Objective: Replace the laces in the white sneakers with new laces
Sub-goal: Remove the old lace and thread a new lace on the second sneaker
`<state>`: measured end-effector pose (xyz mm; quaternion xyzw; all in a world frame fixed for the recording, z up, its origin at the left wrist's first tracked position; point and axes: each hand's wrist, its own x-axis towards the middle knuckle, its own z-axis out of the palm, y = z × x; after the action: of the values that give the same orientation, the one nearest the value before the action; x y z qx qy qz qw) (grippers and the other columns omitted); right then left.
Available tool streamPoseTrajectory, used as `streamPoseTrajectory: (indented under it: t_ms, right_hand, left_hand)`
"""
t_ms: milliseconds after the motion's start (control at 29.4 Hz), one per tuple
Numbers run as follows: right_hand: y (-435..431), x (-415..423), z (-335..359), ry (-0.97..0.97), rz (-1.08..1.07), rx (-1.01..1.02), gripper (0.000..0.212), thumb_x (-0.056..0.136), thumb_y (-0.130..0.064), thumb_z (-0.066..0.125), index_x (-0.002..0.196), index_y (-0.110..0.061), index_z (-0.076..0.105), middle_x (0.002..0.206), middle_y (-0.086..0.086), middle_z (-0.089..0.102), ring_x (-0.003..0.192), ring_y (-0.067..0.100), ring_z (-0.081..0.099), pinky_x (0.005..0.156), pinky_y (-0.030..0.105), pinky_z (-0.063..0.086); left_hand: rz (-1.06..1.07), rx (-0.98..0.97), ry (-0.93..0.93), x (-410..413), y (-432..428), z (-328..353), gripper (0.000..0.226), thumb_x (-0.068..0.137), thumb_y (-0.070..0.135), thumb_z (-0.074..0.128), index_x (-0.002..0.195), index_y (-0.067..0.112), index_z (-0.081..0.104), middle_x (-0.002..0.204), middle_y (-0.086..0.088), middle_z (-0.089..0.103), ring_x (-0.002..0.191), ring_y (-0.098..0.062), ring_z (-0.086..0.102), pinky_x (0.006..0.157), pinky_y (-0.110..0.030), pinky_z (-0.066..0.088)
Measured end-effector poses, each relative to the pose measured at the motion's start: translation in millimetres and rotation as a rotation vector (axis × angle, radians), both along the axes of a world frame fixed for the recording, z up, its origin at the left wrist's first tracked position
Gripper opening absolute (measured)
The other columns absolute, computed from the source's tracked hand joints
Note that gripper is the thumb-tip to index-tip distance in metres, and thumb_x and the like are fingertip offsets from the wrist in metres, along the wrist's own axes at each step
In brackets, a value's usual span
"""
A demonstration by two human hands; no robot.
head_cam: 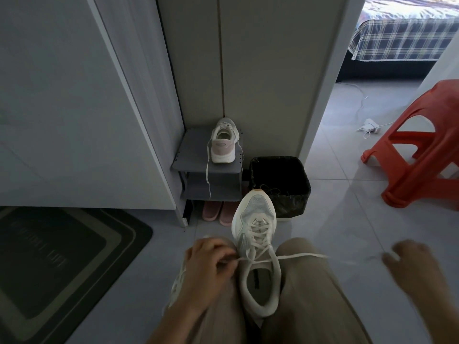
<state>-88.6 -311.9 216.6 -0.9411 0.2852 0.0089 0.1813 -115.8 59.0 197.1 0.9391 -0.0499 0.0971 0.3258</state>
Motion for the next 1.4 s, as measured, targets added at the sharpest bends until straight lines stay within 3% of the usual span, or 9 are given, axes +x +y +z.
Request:
streamPoseTrajectory:
  t_ms: [102, 204, 340, 510, 749, 851, 1055, 1191, 1395]
  right_hand:
    - [97.4, -8.0, 17.0, -0.259, 0.511, -0.035, 0.026, 0.077, -0.018, 0.067, 0.102, -0.015, 0.063, 0.103, 0.014, 0.064, 0.092, 0.033, 0.061, 0.08, 0.043, 0.047]
    - [146.1, -8.6, 17.8, -0.135, 0.979, 0.01, 0.036, 0.079, -0.044, 0.032, 0.089, -0.031, 0.064, 0.093, -0.01, 0.065, 0.091, 0.01, 0.058, 0.084, 0.026, 0.036]
    - [124.8, 0.4, 29.7, -0.208, 0.937, -0.06, 0.023, 0.082, -0.03, 0.046, 0.067, -0.036, 0.062, 0.067, -0.016, 0.057, 0.064, 0.007, 0.055, 0.065, 0.02, 0.036]
    - [97.5, -3.5, 38.6, -0.074, 0.912, -0.059, 0.018, 0.092, -0.033, 0.05, 0.089, -0.035, 0.068, 0.084, -0.02, 0.052, 0.082, 0.003, 0.044, 0.074, 0.019, 0.022]
    - [150.9, -7.2, 20.4, -0.255, 0.963, -0.15, 0.022, 0.06, -0.039, 0.058, 0.081, -0.036, 0.063, 0.081, -0.017, 0.065, 0.07, 0.004, 0.062, 0.07, 0.021, 0.046]
    - [161.9, -7.2, 14.9, -0.329, 0.991, -0.05, 0.021, 0.071, -0.035, 0.042, 0.061, -0.034, 0.061, 0.06, -0.017, 0.06, 0.053, 0.0, 0.057, 0.054, 0.02, 0.054]
    - [148.5, -26.7, 14.7, -0.271, 1.095, 0.135, 0.005, 0.071, -0.037, 0.051, 0.073, -0.036, 0.056, 0.077, -0.023, 0.06, 0.077, -0.004, 0.051, 0.072, 0.006, 0.037]
    - [151.6, -12.5, 19.3, -0.265, 0.874, 0.424, 0.009, 0.088, -0.028, 0.058, 0.09, -0.036, 0.057, 0.092, -0.021, 0.06, 0.084, 0.0, 0.058, 0.076, 0.016, 0.049]
    - [160.9, 14.0, 26.9, -0.342, 0.92, 0.244, 0.013, 0.087, -0.02, 0.061, 0.1, -0.02, 0.066, 0.095, -0.012, 0.058, 0.083, 0.007, 0.058, 0.072, 0.006, 0.042]
  left_hand:
    - [-0.135, 0.033, 0.086, 1.5, -11.5, 12.3, 0.037, 0.076, 0.057, 0.045, 0.09, 0.033, 0.07, 0.079, 0.036, 0.046, 0.085, 0.017, 0.041, 0.091, -0.016, 0.018]
    - [-0.192, -0.066, 0.123, 9.1, -5.1, 15.7, 0.03, 0.077, 0.055, 0.048, 0.085, 0.034, 0.068, 0.073, 0.032, 0.057, 0.081, 0.01, 0.053, 0.092, -0.032, 0.036]
    - [-0.111, -0.175, 0.065, 6.9, 4.4, 11.9, 0.027, 0.079, 0.049, 0.052, 0.075, 0.027, 0.068, 0.072, 0.019, 0.064, 0.073, -0.003, 0.06, 0.074, -0.038, 0.05]
    - [-0.154, -0.091, 0.071, 2.4, -0.8, 19.5, 0.031, 0.079, 0.049, 0.049, 0.071, 0.025, 0.066, 0.068, 0.014, 0.06, 0.067, -0.004, 0.057, 0.067, -0.029, 0.049]
    - [-0.254, -0.023, 0.087, 9.9, -37.5, 30.2, 0.028, 0.09, 0.033, 0.056, 0.116, 0.024, 0.053, 0.112, 0.017, 0.042, 0.103, 0.0, 0.044, 0.085, -0.01, 0.038]
    - [-0.178, 0.073, 0.137, 10.3, -42.7, 28.1, 0.03, 0.096, 0.026, 0.047, 0.125, 0.023, 0.041, 0.123, 0.006, 0.042, 0.101, -0.007, 0.049, 0.082, -0.018, 0.045]
    - [-0.23, -0.153, 0.097, -34.7, -30.5, 16.7, 0.031, 0.082, 0.043, 0.051, 0.109, 0.044, 0.035, 0.107, 0.026, 0.039, 0.096, 0.006, 0.05, 0.081, -0.011, 0.045]
    - [-0.171, -0.322, 0.098, -14.9, -21.9, 31.1, 0.017, 0.087, 0.026, 0.061, 0.091, 0.04, 0.054, 0.086, 0.024, 0.06, 0.088, 0.007, 0.057, 0.074, -0.007, 0.042]
    - [-0.309, -0.013, -0.055, 43.6, -19.8, 39.2, 0.009, 0.085, 0.018, 0.062, 0.094, 0.017, 0.065, 0.085, 0.019, 0.048, 0.074, 0.002, 0.053, 0.067, -0.01, 0.043]
